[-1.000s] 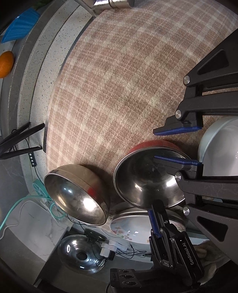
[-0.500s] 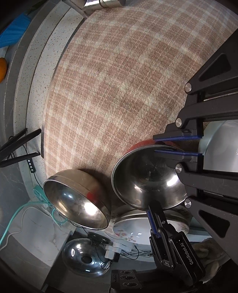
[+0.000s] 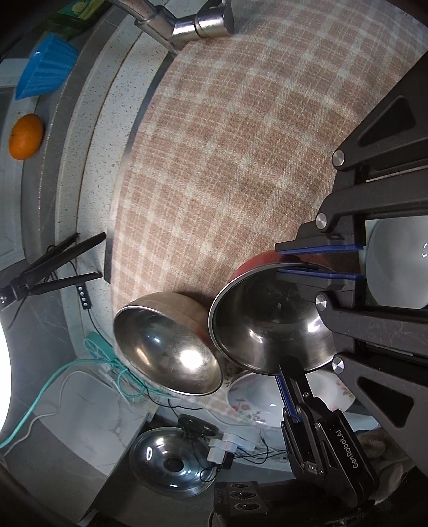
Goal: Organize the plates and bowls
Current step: 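Lift the red-outside bowl with the left tool toward the large steel bowl, then lower the red-outside bowl into the large steel bowl and open the left tool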
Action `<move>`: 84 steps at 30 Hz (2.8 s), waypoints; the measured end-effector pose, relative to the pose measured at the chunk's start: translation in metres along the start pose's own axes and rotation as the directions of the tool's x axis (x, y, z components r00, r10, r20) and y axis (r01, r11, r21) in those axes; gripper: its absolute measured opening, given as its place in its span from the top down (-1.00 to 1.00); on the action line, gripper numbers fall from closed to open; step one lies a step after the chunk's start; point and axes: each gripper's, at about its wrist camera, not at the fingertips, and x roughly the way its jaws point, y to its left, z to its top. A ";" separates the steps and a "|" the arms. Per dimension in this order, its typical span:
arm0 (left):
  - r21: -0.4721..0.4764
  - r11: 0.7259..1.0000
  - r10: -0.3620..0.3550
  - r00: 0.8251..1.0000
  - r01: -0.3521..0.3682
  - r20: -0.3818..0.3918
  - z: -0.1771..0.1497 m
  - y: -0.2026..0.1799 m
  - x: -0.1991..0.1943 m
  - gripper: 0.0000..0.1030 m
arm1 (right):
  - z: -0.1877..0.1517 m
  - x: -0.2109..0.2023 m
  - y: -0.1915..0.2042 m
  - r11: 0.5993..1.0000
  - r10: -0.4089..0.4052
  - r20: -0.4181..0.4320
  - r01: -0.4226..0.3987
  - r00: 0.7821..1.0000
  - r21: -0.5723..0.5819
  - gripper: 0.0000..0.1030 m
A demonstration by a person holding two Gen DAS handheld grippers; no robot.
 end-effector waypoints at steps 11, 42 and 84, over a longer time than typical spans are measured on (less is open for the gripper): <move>0.030 0.999 -0.024 0.999 0.022 0.047 0.026 0.018 -0.030 0.84 | 0.017 -0.013 0.027 0.999 -0.002 0.058 0.000 0.998 0.034 0.85; 0.090 0.996 -0.003 0.996 -0.004 0.085 0.093 0.064 -0.047 0.84 | 0.086 0.000 0.078 0.998 -0.037 0.120 0.031 0.992 0.054 0.86; 0.100 0.993 0.072 0.997 -0.069 -0.032 0.118 0.091 0.011 0.84 | 0.117 0.081 0.077 0.990 -0.134 -0.004 0.134 0.991 0.054 0.86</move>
